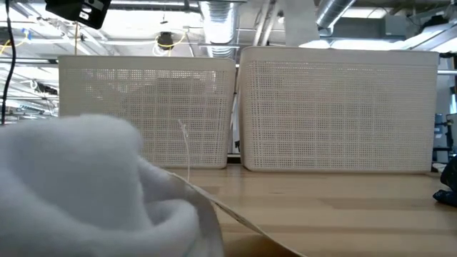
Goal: Sort clothes
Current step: Put the white sock into the right white laundry organizer
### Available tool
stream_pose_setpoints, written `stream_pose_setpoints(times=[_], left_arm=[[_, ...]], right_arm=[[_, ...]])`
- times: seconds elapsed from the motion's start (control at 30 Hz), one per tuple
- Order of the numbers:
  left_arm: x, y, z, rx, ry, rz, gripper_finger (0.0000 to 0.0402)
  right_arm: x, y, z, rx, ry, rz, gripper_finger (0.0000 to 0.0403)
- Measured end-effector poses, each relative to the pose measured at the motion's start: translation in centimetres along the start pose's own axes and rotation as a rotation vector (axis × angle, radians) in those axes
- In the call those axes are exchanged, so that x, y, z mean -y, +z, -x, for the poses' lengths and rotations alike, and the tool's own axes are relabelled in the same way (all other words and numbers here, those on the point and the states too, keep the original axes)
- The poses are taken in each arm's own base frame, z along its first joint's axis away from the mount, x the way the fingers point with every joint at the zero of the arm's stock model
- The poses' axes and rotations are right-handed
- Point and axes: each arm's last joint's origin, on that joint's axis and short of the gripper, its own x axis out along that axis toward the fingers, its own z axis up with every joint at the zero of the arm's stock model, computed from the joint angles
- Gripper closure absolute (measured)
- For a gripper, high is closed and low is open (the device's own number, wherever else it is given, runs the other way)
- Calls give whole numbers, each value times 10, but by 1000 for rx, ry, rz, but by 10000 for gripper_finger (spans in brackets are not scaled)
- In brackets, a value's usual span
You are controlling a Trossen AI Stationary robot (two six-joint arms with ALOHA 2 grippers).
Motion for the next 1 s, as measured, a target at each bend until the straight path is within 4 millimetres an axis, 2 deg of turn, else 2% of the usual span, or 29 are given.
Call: stream_pose_setpoints(times=[0.27,0.5,1.0], left_arm=[[2,0,0,-2,-7,-4,187],[2,0,0,-2,-6,-7,187],[2,0,0,-2,-5,-7,187]], right_arm=[[18,-33,-7,-182,-51,-58,396],[24,-54,-12,-314,-70,-94,395],[33,-75,-20,-524,21,-229,392]])
